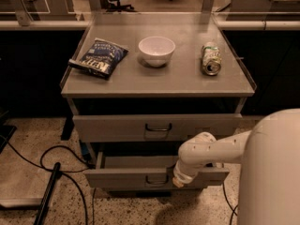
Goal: Close middle drawer
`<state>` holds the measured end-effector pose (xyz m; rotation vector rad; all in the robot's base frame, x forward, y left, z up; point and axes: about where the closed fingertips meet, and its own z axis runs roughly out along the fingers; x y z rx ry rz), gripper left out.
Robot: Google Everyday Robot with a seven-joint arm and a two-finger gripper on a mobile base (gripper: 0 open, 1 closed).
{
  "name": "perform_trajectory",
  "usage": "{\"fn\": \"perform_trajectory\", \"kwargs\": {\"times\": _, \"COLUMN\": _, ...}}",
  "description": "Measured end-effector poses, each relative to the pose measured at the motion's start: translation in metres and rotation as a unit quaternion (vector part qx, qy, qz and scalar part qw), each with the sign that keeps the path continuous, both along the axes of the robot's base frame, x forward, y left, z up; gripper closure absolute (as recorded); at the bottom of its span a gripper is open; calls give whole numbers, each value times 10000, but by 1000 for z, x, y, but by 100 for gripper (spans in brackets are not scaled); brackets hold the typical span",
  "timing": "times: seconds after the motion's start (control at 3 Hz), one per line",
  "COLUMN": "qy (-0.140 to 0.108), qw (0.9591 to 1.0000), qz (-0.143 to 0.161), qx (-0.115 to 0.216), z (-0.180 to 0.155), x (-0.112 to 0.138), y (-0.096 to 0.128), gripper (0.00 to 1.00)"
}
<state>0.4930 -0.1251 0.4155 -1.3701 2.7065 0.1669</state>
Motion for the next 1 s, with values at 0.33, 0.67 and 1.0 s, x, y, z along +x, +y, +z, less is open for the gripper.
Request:
{"fn": "perform_trajectory", "kwargs": {"times": 0.33, "qy": -9, "qw": 10000, "qz": 8, "qx": -8, "z": 0, "x": 1, "y": 1, "gripper": 82}}
{"fn": "perform_trajectory", "kwargs": {"times": 0.67, "qy": -8, "qw": 10000, "qz": 8, "qx": -8, "z": 0, "x": 1, "y": 1, "gripper": 57}}
{"fn": "perform_trajectory", "kwargs": {"times": 1.0, "qy": -8, "qw": 10000, "qz": 8, "qx": -8, "z": 0, "x": 1, "y": 1, "gripper": 36}}
